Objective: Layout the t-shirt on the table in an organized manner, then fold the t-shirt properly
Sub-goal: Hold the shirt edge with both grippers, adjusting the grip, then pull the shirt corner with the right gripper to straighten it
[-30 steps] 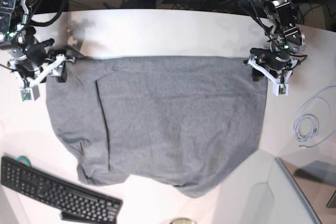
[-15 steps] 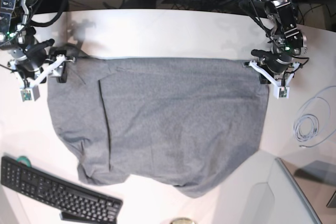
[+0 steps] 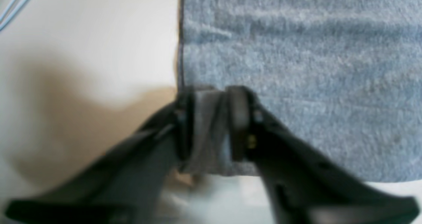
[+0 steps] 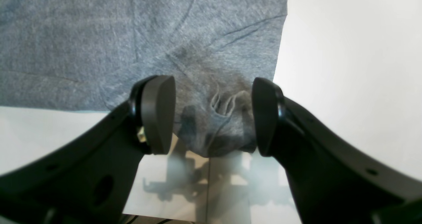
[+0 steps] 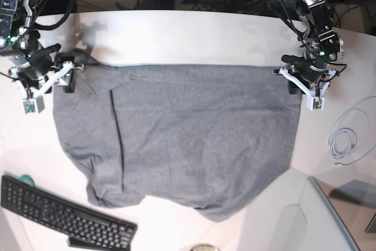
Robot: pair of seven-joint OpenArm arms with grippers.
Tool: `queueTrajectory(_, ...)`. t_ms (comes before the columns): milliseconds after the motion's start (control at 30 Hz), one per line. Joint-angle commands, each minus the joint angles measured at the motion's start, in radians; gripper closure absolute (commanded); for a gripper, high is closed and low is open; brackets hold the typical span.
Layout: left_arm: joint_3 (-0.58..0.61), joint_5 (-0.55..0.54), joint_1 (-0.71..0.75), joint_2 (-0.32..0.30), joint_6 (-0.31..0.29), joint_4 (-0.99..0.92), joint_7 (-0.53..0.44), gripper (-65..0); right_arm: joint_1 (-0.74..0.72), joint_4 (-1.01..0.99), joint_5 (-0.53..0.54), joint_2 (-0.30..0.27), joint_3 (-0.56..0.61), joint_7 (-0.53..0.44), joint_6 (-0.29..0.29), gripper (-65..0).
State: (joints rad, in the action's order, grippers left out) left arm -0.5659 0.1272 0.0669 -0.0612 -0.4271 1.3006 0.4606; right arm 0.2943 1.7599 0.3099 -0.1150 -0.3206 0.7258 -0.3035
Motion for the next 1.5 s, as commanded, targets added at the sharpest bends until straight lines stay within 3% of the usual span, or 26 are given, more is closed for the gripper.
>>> queueTrajectory(0, 0.001, -0.007, -0.009, -0.010, 0.003, 0.020, -0.015, -22.7, -0.008, 0.013, 0.008, -0.009, -0.001, -0.019, -0.001, -34.8)
queueTrajectory(133, 0.001, -0.007, -0.009, -0.001, 0.003, 0.018, -0.015, -23.7, -0.008, 0.013, 0.008, -0.009, -0.001, -0.019, -0.001, -34.8)
queueTrajectory(200, 0.001, -0.007, -0.009, 0.001, 0.003, 0.018, -0.015, -16.5, -0.008, 0.013, 0.008, -0.009, -0.001, -0.019, -0.001, -34.8)
queueTrajectory(300, 0.001, -0.007, -0.009, 0.002, 0.003, 0.018, -0.015, 0.0, -0.008, 0.013, 0.010, -0.009, -0.001, -0.019, -0.001, -34.8)
queueTrajectory(633, 0.001, -0.007, 0.098, 0.030, 0.001, 0.138, -0.024, 0.0, -0.010, 0.005, 0.010, -0.009, -0.001, -0.019, -0.001, -34.8)
queueTrajectory(933, 0.002, -0.008, 0.251, 0.037, 0.000, 0.296, -0.026, 0.0, -0.070, -0.151, 0.011, -0.009, -0.001, -0.025, -0.001, -34.8)
queueTrajectory(1300, 0.002, -0.008, 0.250, 0.036, 0.000, 0.291, -0.026, 0.0, -0.077, -0.214, 0.005, -0.016, 0.001, -0.018, -0.001, -34.5)
queueTrajectory(1367, 0.002, -0.008, 0.250, 0.036, 0.000, 0.291, -0.026, 0.0, -0.076, -0.228, 0.007, -0.013, 0.001, -0.018, -0.001, -29.0)
queueTrajectory(1467, 0.002, -0.008, 0.250, 0.036, 0.000, 0.296, -0.026, 0.0, -0.045, -0.211, 0.011, -0.012, 0.001, -0.019, -0.009, -5.1)
